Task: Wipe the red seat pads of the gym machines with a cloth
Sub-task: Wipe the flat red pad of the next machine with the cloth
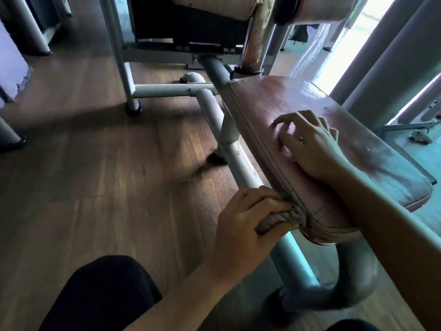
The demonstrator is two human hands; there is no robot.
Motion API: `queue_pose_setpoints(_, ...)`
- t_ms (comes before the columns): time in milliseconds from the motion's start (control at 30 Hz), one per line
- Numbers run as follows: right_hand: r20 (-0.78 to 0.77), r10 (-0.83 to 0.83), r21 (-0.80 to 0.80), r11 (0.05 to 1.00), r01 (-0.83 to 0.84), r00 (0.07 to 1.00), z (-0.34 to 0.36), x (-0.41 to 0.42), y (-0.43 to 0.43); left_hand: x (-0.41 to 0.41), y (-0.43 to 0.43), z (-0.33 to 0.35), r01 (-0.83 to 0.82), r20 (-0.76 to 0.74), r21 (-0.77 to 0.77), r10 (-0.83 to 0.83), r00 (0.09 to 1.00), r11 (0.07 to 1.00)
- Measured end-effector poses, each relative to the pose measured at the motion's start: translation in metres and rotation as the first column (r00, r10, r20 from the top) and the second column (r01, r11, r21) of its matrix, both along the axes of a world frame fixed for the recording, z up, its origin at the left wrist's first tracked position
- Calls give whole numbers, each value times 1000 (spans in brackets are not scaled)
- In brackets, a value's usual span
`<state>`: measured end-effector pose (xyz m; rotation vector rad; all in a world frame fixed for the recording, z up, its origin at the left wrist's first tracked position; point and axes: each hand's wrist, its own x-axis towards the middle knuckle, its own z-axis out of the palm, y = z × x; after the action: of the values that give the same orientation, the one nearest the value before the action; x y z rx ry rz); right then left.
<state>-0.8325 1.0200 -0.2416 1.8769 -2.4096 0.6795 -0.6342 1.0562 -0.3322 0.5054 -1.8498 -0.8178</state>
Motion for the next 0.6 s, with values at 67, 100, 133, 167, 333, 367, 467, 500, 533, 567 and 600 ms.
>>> queue_pose_setpoints(67,-1,-1,-9,1000,1,1000,-2,-1,-2,-2,-6,0,9,-18,29,-9,1000,1000)
queue_pose_setpoints(100,-1,-1,-18,1000,1,1000,-2,-1,-2,-3,-11,0,9,-23,41,-8,1000,999)
queue_pose_setpoints(133,0,-3,-28,1000,3,1000,-3,-1,-3,-5,-19,-1,-1,-25,52,3,1000,999)
queue_pose_setpoints(167,3,-7,-37,999,7,1000,-3,0,-3,-6,-27,-2,-20,-27,72,22,999,997)
queue_pose_setpoints(333,9,-30,-47,998,30,1000,-4,3,-3,-10,-37,-7,-65,-71,119,74,995,991)
queue_pose_setpoints(367,10,-36,-49,998,36,999,-4,4,-3,-10,-31,-7,-43,-74,92,50,996,995)
queue_pose_setpoints(467,18,-56,-51,997,57,998,-4,4,-3,-10,-34,-12,0,-73,46,3,997,999)
queue_pose_setpoints(500,21,-56,-51,997,57,998,-4,4,-4,-12,-43,-14,-20,-67,76,25,997,997)
queue_pose_setpoints(533,25,-55,-50,997,56,998,-3,4,-4,-15,-54,-15,-51,-62,135,60,996,989)
queue_pose_setpoints(567,28,-54,-49,997,56,998,-3,4,-5,-17,-65,-16,-75,-68,206,91,994,976)
queue_pose_setpoints(600,28,-54,-48,997,55,998,-3,3,-5,-18,-72,-16,-87,-81,260,111,990,962)
